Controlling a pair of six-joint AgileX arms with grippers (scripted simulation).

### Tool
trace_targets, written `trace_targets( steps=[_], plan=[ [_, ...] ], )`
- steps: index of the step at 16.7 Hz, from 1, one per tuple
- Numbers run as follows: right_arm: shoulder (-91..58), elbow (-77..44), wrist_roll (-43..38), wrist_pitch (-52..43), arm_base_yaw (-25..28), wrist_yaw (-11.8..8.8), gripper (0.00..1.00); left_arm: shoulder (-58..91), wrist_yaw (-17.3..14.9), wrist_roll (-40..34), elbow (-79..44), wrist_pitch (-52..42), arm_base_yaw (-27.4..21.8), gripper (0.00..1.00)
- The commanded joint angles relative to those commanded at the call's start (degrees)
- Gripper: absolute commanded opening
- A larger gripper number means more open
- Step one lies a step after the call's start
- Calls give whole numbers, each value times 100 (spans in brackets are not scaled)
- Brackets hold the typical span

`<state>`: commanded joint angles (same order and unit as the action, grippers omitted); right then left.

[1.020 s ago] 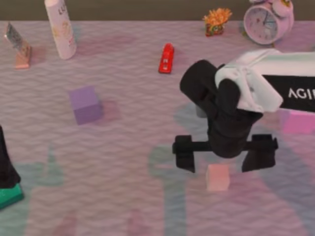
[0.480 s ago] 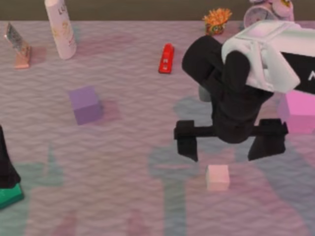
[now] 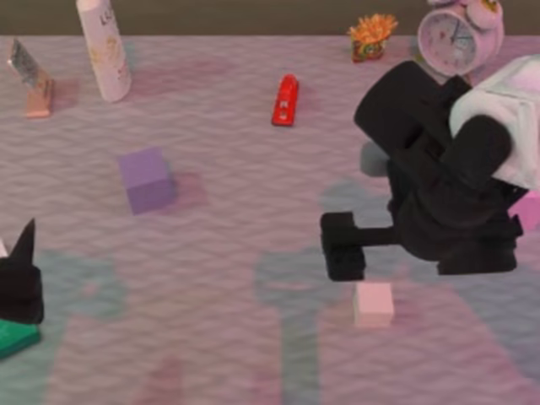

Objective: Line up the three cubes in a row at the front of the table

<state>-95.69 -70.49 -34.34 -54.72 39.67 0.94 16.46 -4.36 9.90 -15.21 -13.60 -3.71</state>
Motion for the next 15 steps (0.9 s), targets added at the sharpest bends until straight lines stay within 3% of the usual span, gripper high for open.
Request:
trace_targets(
  steps=[8, 15],
  plan=[
    [3681, 2760, 1205, 1856, -536, -102, 100, 4856, -524, 2160, -3748, -3039, -663, 100],
    [6934, 5274, 2375, 3644, -1862, -155, 100, 8879, -389, 3677, -7057, -5162, -1036, 100]
  ],
)
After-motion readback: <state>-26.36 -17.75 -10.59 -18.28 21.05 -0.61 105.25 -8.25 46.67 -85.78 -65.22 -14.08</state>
